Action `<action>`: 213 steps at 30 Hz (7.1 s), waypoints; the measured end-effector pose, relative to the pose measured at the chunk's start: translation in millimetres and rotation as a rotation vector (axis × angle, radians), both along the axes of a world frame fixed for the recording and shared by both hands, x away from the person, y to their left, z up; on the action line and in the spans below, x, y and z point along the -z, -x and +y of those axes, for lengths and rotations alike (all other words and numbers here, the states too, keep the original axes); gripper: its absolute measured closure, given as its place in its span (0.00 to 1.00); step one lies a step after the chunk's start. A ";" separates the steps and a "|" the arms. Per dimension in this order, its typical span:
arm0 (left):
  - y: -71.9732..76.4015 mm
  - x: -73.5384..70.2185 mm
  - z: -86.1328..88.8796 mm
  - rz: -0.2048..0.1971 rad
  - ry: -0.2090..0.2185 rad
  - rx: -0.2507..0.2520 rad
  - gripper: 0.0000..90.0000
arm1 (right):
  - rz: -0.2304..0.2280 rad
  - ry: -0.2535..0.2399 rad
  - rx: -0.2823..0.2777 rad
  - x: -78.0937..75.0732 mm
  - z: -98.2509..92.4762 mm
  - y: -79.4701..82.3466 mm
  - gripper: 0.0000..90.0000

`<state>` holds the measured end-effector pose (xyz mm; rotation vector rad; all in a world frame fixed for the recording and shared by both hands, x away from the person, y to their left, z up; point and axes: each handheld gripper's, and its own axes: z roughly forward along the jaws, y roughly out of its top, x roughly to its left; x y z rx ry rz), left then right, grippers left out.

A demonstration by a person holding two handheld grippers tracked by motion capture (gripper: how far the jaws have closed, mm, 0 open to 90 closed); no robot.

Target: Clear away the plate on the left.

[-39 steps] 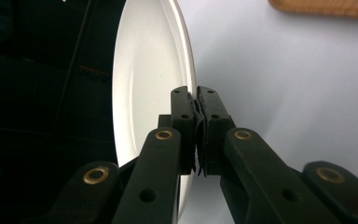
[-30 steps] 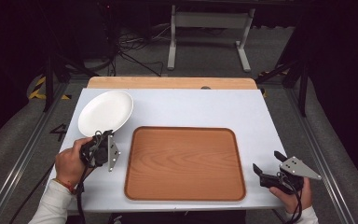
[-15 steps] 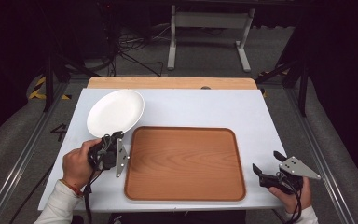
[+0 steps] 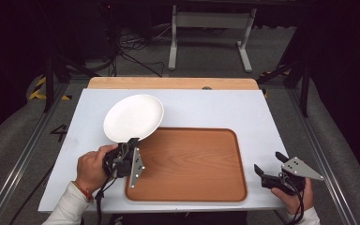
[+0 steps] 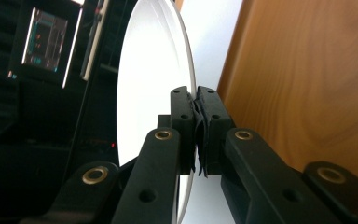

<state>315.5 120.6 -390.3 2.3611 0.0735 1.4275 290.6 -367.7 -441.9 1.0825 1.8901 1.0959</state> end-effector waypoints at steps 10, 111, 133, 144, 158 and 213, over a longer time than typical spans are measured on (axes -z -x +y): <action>11.2 4.5 -28.4 0.008 -0.031 0.114 0.96 | 0.001 0.003 0.003 0.5 -0.1 -0.4 0.10; 24.9 49.6 -87.8 0.431 0.101 0.439 0.87 | 0.017 0.010 -0.012 3.0 0.2 -1.3 0.10; 12.4 24.1 -65.2 0.410 0.238 0.408 0.63 | 0.015 0.005 -0.007 2.1 -0.8 -0.9 0.10; 7.9 11.7 -50.4 0.358 0.300 0.353 0.44 | 0.018 0.010 -0.009 3.0 -0.3 -1.4 0.10; -8.6 7.3 -28.7 0.379 0.358 0.257 0.16 | 0.014 0.008 -0.004 2.7 -0.2 -0.8 0.10; -39.2 38.9 101.1 0.441 0.428 -0.072 0.14 | 0.026 0.026 0.012 6.7 -1.0 -4.9 0.11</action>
